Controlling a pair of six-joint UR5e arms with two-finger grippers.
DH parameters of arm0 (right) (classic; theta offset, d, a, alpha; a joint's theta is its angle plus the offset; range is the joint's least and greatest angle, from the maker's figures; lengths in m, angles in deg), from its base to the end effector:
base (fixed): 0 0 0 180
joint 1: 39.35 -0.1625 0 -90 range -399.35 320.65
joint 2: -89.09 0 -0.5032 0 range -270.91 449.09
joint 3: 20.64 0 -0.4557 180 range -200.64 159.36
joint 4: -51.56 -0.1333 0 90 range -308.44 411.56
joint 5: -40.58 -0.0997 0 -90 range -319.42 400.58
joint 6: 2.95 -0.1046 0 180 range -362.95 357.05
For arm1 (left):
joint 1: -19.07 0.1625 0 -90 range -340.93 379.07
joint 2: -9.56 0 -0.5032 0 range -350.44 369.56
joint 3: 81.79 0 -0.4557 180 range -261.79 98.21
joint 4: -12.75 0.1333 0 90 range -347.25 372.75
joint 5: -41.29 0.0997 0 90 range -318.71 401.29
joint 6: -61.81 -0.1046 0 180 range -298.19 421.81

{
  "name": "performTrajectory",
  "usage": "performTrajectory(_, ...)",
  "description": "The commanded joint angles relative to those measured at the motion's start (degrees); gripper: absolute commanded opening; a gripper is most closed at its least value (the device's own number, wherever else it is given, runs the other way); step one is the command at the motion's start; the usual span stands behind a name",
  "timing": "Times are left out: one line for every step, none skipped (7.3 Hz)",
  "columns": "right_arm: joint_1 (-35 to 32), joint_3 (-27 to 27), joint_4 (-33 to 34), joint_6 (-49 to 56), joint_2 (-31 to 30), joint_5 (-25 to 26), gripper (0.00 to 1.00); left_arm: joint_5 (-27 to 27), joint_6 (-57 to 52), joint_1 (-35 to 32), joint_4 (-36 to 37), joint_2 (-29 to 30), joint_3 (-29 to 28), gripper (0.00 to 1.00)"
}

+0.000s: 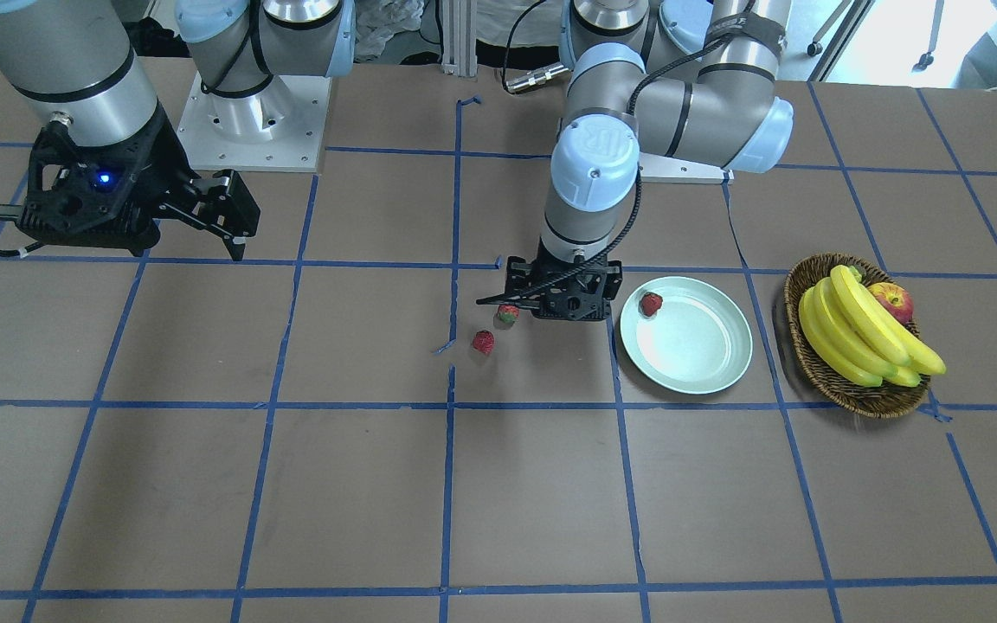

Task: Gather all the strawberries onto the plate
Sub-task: 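Grasp a second strawberry with the left gripper and place it on the plate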

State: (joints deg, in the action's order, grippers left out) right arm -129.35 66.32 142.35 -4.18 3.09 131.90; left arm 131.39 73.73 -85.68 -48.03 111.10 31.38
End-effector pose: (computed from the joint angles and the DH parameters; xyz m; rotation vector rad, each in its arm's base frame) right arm 0.1309 -0.5901 0.5520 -0.0334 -3.1183 -0.0042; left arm -0.2725 -0.5120 0.2824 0.0770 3.1135 0.1447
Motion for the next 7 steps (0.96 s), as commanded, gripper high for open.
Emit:
performTrajectory(0.0,0.0,0.0,0.0,0.0,0.0,1.0,-0.7,2.5,-3.4,4.7,2.0,3.4,0.82)
performTrajectory(0.0,0.1,0.0,0.0,0.0,0.0,1.0,-1.2,2.8,-4.3,6.9,3.3,4.1,0.81)
performTrajectory(0.0,0.1,0.0,0.0,0.0,0.0,1.0,-1.8,3.3,-4.5,8.1,4.8,4.1,0.78)
performTrajectory(0.0,0.1,0.0,0.0,0.1,0.0,1.0,-1.9,3.3,-4.6,9.3,5.9,4.1,0.76)
performTrajectory(0.0,0.1,0.0,0.0,0.1,0.0,1.0,-1.9,3.3,-4.6,9.4,6.4,4.0,0.67)
performTrajectory(0.0,0.1,0.0,0.0,0.1,0.0,1.0,-1.9,3.3,-4.6,9.9,6.6,4.0,0.49)
performTrajectory(0.0,0.1,0.0,0.0,0.1,0.0,1.0,-1.9,3.4,-4.6,9.9,6.7,4.0,0.26)
